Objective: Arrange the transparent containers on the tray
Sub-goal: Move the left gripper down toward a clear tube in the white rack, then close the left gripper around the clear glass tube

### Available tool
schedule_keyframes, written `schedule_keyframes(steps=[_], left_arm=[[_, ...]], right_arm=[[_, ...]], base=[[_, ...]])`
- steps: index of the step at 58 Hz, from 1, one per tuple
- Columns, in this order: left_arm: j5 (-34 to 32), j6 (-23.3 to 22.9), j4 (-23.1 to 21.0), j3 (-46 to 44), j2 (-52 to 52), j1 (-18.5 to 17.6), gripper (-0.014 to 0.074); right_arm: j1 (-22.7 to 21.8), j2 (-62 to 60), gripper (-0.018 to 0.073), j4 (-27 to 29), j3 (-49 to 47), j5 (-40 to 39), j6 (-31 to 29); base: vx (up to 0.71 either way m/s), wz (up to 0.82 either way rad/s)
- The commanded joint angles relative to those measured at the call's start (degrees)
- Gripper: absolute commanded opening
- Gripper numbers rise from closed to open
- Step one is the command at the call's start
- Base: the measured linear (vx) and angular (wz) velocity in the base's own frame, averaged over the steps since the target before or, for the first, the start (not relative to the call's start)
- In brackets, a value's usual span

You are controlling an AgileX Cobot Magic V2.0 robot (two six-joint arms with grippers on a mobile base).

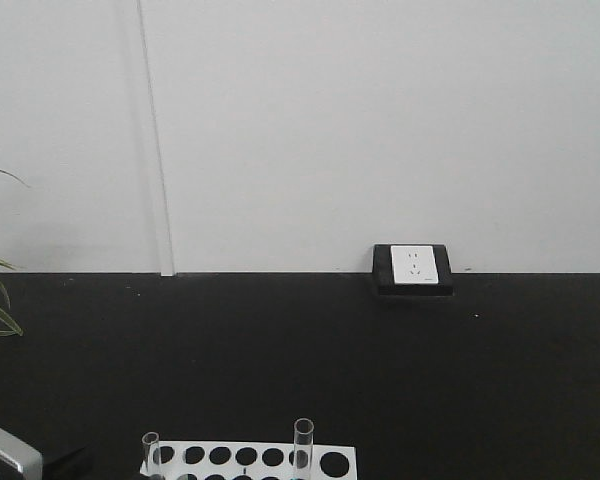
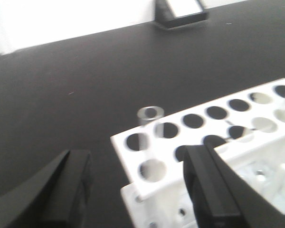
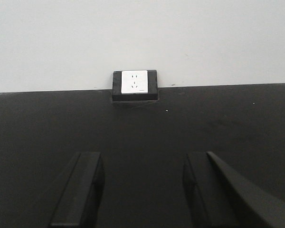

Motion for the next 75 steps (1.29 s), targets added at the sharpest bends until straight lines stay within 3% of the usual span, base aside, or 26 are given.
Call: schedule_keyframes(steps=[1,8,9,12,25,37,49,75], left_arm=[[-9.2,-0.2,0.4,-1.6,2.4,-0.8,0.0534],[-14.7,-0.2,-0.3,-1.7,7.2,-0.8,0.0534],[-16.6,-0.3,-2.8,-1.7,9.8,-0.8,0.0534],[-18.0,-0.3,-3.8,-1.7,11.1,-0.8,0.0534],[-21.9,-0.3,-3.9,-1.7,13.6,-0.8,0.0534],[-21.4,-0.4,-3.7,-3.6,14.0,-0.8,0.0534],[-16.9,-0.4,-3.6,-9.0,16.8,-0.8,0.0533],[-20.0,-0.4,-3.5,-9.1,21.5,-0.8,0.0512]], right_arm=[[-0.2,0.1,0.0454,-0.5,-2.0,-4.6,-0.3],[-0.2,0.1,0.0454,-0.5,-2.0,-3.6,-0.3],[-0.2,0.1,0.0454,-0.5,-2.0,-2.5,-0.3],[-0.2,0.1,0.0454,-0.5,-2.0,-2.0,-0.3],[-0.2,0.1,0.0454,-0.5,-2.0,-0.9,-0.3],[-0.2,0.1,0.0454,-0.5,-2.0,-0.8,-0.3],[-0.2,0.1,0.0454,-0.5,-2.0,-0.8,-0.3],[-0.2,0.1,0.0454,-0.5,-2.0,-0.8,-0.3]], base=[[0.0,0.0],[0.0,0.0],[0.0,0.0],[0.0,0.0],[0.0,0.0],[0.0,0.0],[0.0,0.0],[0.0,0.0]])
